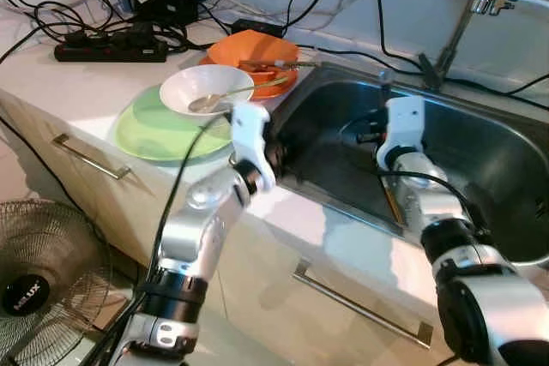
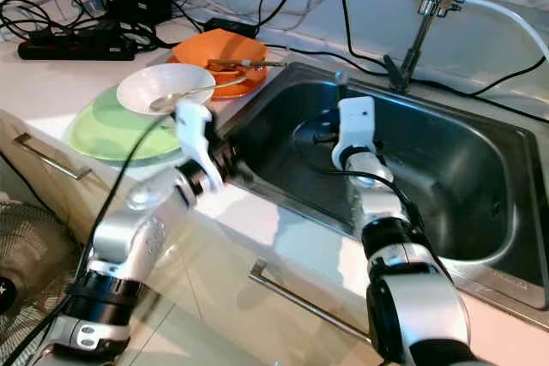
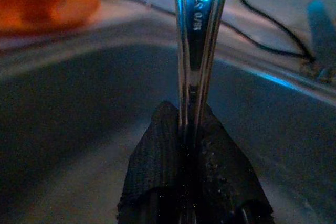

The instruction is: Kitchen organization

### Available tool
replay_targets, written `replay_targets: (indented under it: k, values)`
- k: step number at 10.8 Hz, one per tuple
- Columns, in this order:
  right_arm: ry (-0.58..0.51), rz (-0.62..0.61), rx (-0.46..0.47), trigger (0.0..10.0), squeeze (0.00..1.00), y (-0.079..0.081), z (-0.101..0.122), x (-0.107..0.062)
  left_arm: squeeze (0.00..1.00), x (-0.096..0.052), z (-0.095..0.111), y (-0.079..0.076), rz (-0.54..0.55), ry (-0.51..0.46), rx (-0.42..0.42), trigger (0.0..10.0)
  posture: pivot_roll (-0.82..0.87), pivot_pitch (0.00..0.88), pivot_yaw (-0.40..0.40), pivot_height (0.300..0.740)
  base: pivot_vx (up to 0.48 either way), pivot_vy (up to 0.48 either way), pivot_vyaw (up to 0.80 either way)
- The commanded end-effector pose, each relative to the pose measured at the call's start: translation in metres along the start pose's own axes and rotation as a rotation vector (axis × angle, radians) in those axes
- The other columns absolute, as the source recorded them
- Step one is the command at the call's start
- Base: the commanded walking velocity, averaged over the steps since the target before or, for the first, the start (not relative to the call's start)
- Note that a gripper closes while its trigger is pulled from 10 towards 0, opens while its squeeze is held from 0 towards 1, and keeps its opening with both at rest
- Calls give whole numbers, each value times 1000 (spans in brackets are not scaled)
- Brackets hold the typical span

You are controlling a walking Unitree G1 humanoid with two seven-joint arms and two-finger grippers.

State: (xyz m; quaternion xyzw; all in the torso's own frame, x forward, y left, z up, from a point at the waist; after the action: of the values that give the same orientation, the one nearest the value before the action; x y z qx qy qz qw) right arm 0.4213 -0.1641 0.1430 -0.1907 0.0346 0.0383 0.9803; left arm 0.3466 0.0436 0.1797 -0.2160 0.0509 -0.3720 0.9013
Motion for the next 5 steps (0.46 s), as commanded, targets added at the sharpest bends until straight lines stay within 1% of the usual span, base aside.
replay_targets:
  k: [1, 2, 4, 5]
  values:
    - [19, 11, -22, 10000, 0, 1, -2, 1, 0, -1, -11, 1, 6, 69, 8, 10000, 230, 0, -20, 740, 0, 0, 0]
    - [37, 31, -27, 10000, 0, 6, -6, 1, 0, -3, -22, 4, 15, 141, 25, 10000, 230, 0, -21, 740, 0, 0, 0]
    - [67, 60, -43, 10000, 0, 14, -14, 0, 0, -6, -29, 5, 14, 180, 46, 10000, 237, 0, -25, 740, 0, 0, 0]
    - [83, 72, -48, 10000, 0, 18, -17, -1, 0, -9, -35, 8, 31, 221, 59, 10000, 239, 0, -26, 740, 0, 0, 0]
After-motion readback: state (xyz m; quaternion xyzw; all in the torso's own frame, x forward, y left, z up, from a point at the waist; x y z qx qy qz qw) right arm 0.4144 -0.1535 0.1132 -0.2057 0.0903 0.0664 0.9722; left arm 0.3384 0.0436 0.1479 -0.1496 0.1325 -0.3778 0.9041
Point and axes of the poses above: a point about 5 cm out from each wrist's last joint towards the gripper, its own x axis pointing out of the wrist towards the gripper, its own z axis along the axis of the wrist's last joint, y = z × x, the point moved 3 cm from there along x, pointing out of the wrist towards the gripper, and after that the axes turned 15 degrees about -x, right-handed, at the moved point
